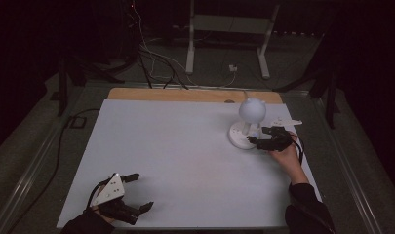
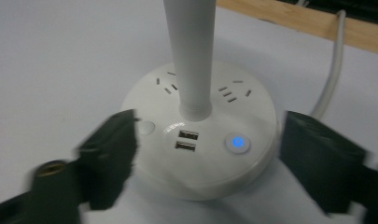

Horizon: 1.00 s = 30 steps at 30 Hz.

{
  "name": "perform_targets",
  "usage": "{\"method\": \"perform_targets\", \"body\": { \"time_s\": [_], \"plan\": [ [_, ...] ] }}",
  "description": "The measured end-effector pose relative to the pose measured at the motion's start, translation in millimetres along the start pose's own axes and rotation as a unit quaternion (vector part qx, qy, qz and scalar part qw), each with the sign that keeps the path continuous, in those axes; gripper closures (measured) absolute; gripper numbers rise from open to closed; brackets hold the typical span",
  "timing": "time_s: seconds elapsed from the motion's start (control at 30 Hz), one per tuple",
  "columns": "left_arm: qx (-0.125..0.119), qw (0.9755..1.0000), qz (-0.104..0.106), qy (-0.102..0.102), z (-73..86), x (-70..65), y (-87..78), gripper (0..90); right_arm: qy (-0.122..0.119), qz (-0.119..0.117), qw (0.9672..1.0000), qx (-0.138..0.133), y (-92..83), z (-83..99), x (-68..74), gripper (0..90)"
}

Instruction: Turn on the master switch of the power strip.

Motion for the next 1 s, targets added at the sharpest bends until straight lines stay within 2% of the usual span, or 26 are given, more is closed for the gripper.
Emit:
{"method": "perform_targets", "body": {
  "time_s": [0.07,0.1,0.23,0.43,0.6,0.8,1.0],
  "plan": [
    [0.0,1.0,0.0,0.0,0.0,0.0,0.0,0.2,0.004,0.001,1.0,0.004,-0.1,-1.0,0.6,2.9],
    [0.0,1.0,0.0,0.0,0.0,0.0,0.0,0.2,0.007,-0.01,0.9999,0.009,0.2,-1.3,0.5,0.0],
    [0.0,1.0,0.001,0.0,0.1,0.0,0.0,0.2,-0.001,-0.03,0.9995,0.007,-1.9,-2.1,2.9,0.0],
    [0.002,1.0,0.001,0.0,0.0,-0.1,0.2,0.2,-0.008,-0.034,0.9994,0.001,-5.1,-6.1,8.1,0.0],
    [0.001,1.0,0.0,0.0,0.1,-0.3,0.0,0.2,-0.016,-0.027,0.9995,0.004,-7.7,-6.8,16.4,0.0],
    [0.001,1.0,0.001,0.001,-0.1,-0.3,-0.2,0.2,-0.009,-0.032,0.9994,0.002,-13.0,-3.9,23.7,0.0],
    [0.0,1.0,-0.001,0.001,-0.2,-0.5,-0.7,0.2,-0.013,-0.019,0.9997,0.006,-17.1,7.1,33.8,0.0]
  ]
}}
Point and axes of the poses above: each handheld gripper's, and its own axes: y roughly forward along the jaws, z roughly out of its underside, x roughly to its left, the point moved 1 cm from there along y, roughly forward along the jaws, and after that the axes turned 2 degrees about -z, right-handed, at the moved point
